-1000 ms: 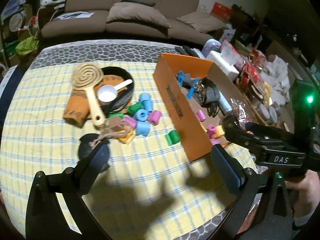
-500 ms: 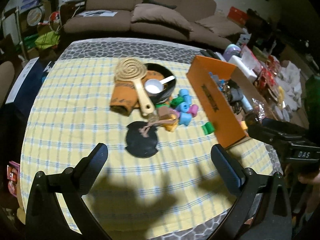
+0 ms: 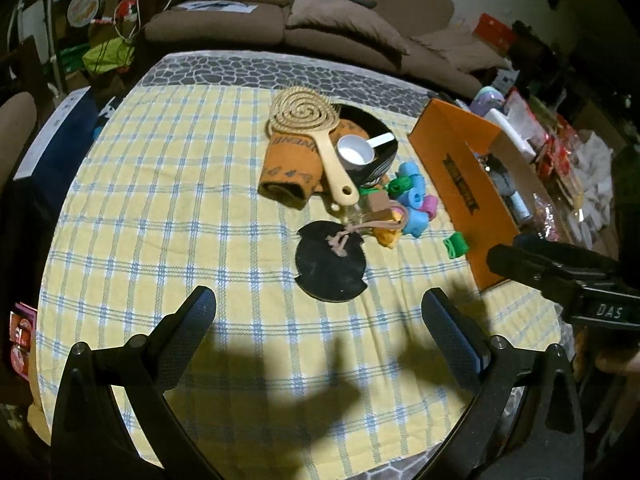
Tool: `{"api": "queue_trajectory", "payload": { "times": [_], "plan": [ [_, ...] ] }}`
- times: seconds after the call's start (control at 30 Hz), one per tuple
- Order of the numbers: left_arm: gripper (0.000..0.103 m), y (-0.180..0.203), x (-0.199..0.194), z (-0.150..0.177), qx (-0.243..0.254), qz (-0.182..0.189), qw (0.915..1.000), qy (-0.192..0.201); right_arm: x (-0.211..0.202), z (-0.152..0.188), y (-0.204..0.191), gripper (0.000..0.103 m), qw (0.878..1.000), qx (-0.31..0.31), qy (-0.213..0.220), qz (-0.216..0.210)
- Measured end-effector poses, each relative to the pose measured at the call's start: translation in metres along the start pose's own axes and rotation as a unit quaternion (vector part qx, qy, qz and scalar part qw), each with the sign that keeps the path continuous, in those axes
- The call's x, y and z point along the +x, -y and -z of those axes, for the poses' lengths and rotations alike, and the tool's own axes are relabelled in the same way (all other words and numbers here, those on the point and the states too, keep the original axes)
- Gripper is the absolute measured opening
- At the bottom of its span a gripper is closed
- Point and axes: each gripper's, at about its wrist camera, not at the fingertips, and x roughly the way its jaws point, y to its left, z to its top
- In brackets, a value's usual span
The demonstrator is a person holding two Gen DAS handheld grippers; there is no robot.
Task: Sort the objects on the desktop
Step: 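Withdraw both tools from the box toward the pile, then grasp the yellow curler from the pile with the right tool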
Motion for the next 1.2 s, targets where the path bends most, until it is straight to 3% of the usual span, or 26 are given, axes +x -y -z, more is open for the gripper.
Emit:
{"api": "queue_trajectory", "payload": {
  "times": [0.23,0.83,1.2],
  "plan": [
    [0.103,-0.011,0.025,0.002,-0.018,0.01,0.9997,-0.011,0.033,0.002,-0.005,0.064,1.0,-0.022,-0.015,-0.005],
    [0.103,-0.038,0.061,-0.02,-0.072,0.034,0.9967,-0.014,0.1,-0.006,-0.002,0.057,0.998,-0.052,0.013,0.015],
    [0.103,-0.042,0.063,-0.023,-0.074,0.039,0.9964,-0.013,0.119,-0.007,-0.001,0.056,0.995,-0.089,0.033,0.013]
  ]
}}
